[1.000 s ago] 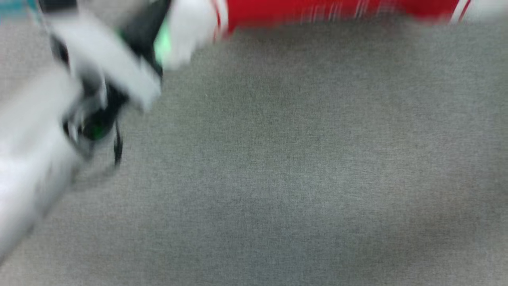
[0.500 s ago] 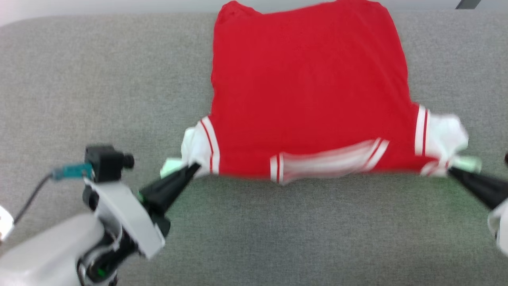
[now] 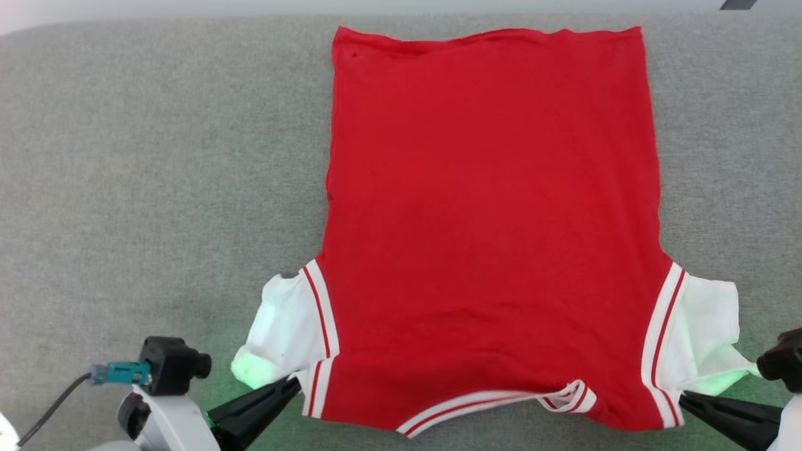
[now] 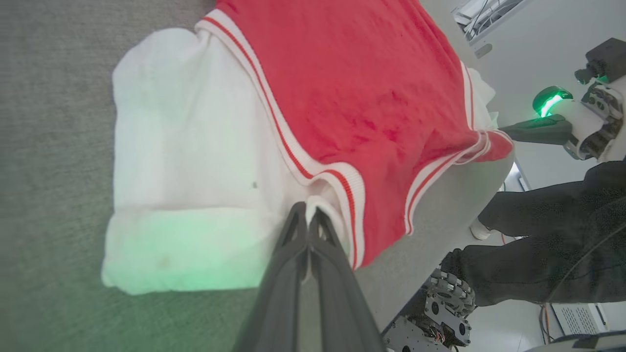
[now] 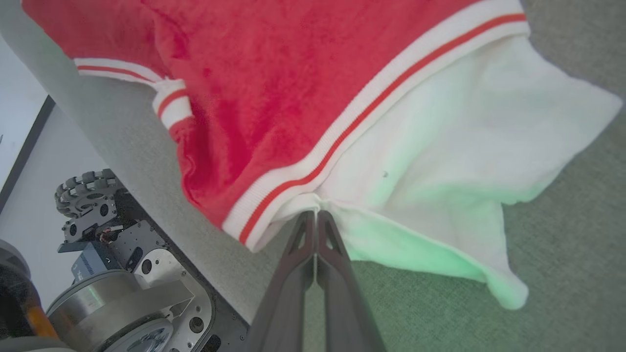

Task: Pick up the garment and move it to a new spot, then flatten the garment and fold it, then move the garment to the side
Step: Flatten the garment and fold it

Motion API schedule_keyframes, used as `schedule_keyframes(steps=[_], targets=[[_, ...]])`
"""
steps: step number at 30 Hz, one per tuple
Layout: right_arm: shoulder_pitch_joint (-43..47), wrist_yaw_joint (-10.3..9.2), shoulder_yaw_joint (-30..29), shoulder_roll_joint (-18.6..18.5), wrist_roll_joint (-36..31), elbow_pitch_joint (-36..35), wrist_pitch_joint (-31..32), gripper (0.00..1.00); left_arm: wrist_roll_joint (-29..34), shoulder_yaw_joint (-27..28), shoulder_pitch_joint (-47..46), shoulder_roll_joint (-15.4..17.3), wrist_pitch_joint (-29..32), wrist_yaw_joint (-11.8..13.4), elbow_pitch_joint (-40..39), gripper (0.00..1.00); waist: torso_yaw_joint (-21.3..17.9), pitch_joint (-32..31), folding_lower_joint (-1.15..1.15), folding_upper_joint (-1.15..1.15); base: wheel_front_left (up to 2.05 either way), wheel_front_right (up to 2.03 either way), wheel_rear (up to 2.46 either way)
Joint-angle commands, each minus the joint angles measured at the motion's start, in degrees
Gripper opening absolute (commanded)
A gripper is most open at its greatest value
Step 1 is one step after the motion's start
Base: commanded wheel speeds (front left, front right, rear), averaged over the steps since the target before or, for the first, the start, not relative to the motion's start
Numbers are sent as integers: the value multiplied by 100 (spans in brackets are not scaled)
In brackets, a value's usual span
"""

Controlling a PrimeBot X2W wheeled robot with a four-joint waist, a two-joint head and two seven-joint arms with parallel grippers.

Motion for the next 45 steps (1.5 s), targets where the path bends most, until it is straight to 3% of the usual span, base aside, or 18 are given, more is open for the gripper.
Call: schedule_keyframes(steps=[1, 9, 14, 19, 20, 21, 22, 29, 34, 37, 38, 40, 45], targets=[[137, -9, -164, -8, -48, -26, 27, 0, 82, -7, 82, 9, -11, 10, 40, 0, 35, 47, 0, 0, 0, 0, 0], [420, -9, -584, 442, -706, 183, 450, 0, 246, -33, -31, -635, 148, 10, 588, 0, 91, 183, 0, 0, 0, 0, 0], [446, -10, -558, 888, -1234, 507, 729, 0, 434, -53, -96, -995, 184, 13, 1128, 0, 108, 280, 0, 0, 0, 0, 0], [456, -14, -574, 1212, -1517, 761, 708, 0, 421, -61, -105, -1178, 135, 19, 1431, 0, 82, 340, 0, 0, 0, 0, 0], [443, -16, -634, 1244, -1559, 775, 669, 18, 412, -58, -96, -1197, 123, 20, 1461, 0, 64, 347, 0, 0, 0, 0, 0], [434, -17, -702, 1241, -1597, 784, 640, 46, 406, -58, -82, -1211, 110, 21, 1484, 0, 45, 351, 0, 0, 0, 0, 0], [433, -24, -795, 1228, -1606, 790, 611, 100, 409, -59, -68, -1220, 96, 24, 1502, 0, 25, 352, 0, 0, 0, 0, 0], [696, -10, -1637, 716, -1331, 123, 585, 100, 441, 53, 30, -1201, -1, 33, 1432, 0, -70, 356, 0, 0, 0, 0, 0], [950, -10, -2783, 55, -840, -562, 790, 100, 573, 186, 36, -1261, -49, 21, 1230, 0, -27, 453, 0, 0, 0, 0, 0], [802, -10, -3551, -158, -616, -641, 969, 100, 703, 226, -61, -1344, -54, 12, 1096, 0, 91, 579, 0, 0, 0, 0, 0], [551, -10, -3992, -174, -582, -518, 1148, 100, 792, 236, -158, -1410, -57, 12, 1030, 0, 199, 686, 0, 0, 0, 0, 0], [190, -10, -4284, -12, -622, -320, 1381, 100, 855, 239, -259, -1477, -57, 11, 968, 0, 319, 801, 0, 0, 0, 0, 0], [-870, -9, -4413, 496, -948, 245, 2002, 100, 982, 202, -497, -1628, -30, 11, 898, 0, 625, 1066, 0, 0, 0, 0, 0]])
